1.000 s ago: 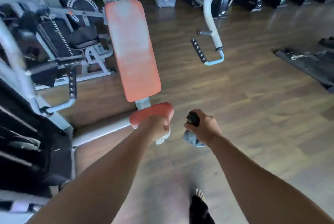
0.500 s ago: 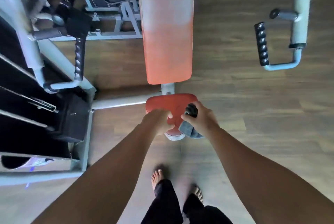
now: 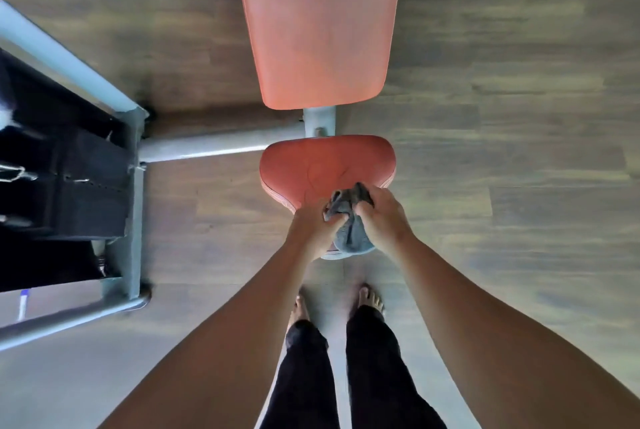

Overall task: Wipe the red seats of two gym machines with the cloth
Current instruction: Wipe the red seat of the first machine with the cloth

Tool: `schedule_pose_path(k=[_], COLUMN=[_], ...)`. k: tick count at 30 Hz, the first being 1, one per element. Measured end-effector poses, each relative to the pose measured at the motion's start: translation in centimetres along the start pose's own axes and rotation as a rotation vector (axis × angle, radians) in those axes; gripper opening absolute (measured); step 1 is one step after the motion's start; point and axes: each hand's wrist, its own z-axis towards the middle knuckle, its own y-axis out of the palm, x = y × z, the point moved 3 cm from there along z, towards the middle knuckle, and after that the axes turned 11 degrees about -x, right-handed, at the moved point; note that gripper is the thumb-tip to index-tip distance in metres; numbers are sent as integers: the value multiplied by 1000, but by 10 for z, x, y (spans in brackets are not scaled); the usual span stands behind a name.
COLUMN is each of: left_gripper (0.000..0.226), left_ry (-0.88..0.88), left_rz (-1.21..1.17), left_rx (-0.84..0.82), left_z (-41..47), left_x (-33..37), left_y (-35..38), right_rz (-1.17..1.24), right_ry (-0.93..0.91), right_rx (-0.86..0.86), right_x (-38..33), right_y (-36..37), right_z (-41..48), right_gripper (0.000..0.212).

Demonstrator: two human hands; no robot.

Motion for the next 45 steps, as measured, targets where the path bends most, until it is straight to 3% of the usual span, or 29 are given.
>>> schedule_pose_path(k=[4,8,12,17,22,29,39,45], left_gripper=[43,29,42,43,39,66,68,67], left_ry=[-92,-124,-119,-39,24,8,16,-19], left_rz=[-112,64,281,321,461,808,735,715], left_rx=[166,219,213,179,242,44,37,6], left_z=[29,45,55,55,64,101,108,109], left_x=[-31,-52,-67,-72,-92,-121,-139,-136], left_y=[16,20,19,11,-21,-41,-32,-32], right_rz=[-43,-216,-403,-591,-688,-896,-936,-920], right_ry=[22,-53,-144,-311,-555,-326,-175,-230], right_rx=[61,72,154,166,19,-76,-98,-36], right_x=[31,54,65,58,52,63,36,51], right_y=[11,21,29,28,56,88,64,81], right_z=[25,45,52,52,52,51,153,78], right_gripper=[38,42,40,46,41,64,64,63])
